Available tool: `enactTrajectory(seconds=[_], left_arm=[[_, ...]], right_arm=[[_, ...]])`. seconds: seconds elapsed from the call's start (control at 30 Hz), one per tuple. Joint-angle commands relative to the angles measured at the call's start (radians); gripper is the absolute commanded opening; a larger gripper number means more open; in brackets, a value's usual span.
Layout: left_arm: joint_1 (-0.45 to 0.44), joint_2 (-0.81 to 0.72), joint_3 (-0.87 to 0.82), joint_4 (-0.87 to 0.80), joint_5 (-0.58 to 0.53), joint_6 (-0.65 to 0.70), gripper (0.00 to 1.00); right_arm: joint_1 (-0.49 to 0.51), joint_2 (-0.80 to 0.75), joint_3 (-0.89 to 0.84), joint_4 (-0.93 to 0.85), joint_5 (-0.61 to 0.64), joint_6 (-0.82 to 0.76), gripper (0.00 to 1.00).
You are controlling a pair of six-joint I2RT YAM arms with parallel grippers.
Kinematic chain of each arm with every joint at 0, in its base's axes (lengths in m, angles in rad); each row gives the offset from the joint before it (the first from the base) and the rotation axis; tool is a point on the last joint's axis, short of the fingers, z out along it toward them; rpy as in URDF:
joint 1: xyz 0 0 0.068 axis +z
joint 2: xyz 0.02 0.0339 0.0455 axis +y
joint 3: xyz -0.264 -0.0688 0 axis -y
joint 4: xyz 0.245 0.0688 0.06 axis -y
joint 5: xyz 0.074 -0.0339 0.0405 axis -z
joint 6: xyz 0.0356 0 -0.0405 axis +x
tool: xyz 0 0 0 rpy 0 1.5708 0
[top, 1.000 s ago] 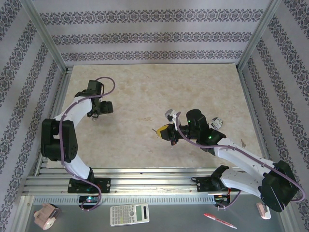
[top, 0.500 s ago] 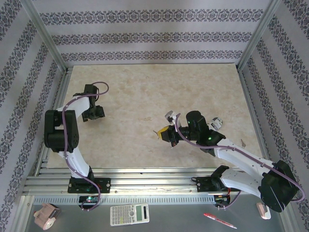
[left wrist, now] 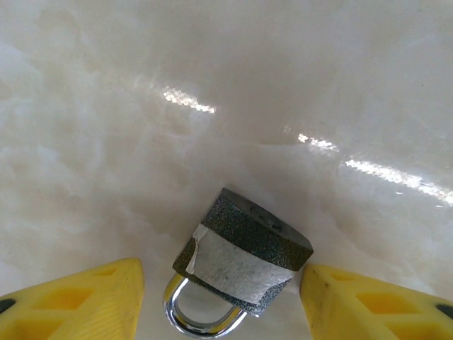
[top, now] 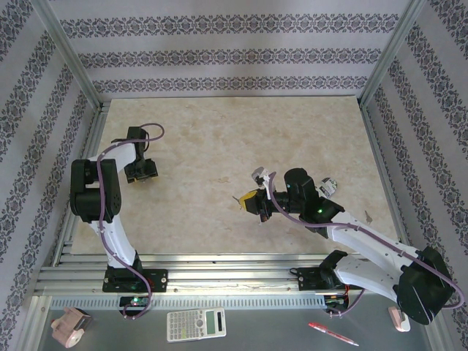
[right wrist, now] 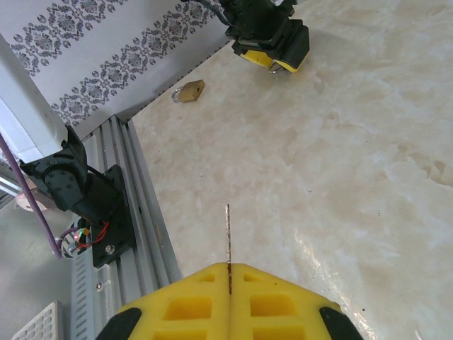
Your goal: Unlock with the key
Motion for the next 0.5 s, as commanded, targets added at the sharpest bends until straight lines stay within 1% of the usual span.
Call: enactTrajectory(seconds=[0.0, 0.1, 0.23, 0.47], left_arm=[[0.017, 0.049, 0.045, 0.006, -0.015, 0.044, 0.61], [0.017, 0.071, 0.077, -0.02, -0.021, 0.069, 0.57], [0.017, 0.088, 0.078, -0.019, -0.002, 0.083, 0.53], [0.016, 0.098, 0.094, -0.016, 0.031, 0.129, 0.42]], right_arm=[[0.015, 0.0, -0.011, 0.023, 0.006, -0.013, 0.0], [0.016, 0.001, -0.014, 0.028, 0.006, -0.01, 0.0], [0.015, 0.001, -0.018, 0.035, 0.006, -0.005, 0.0], [0.015, 0.007, -0.026, 0.039, 0.002, -0.006, 0.0]])
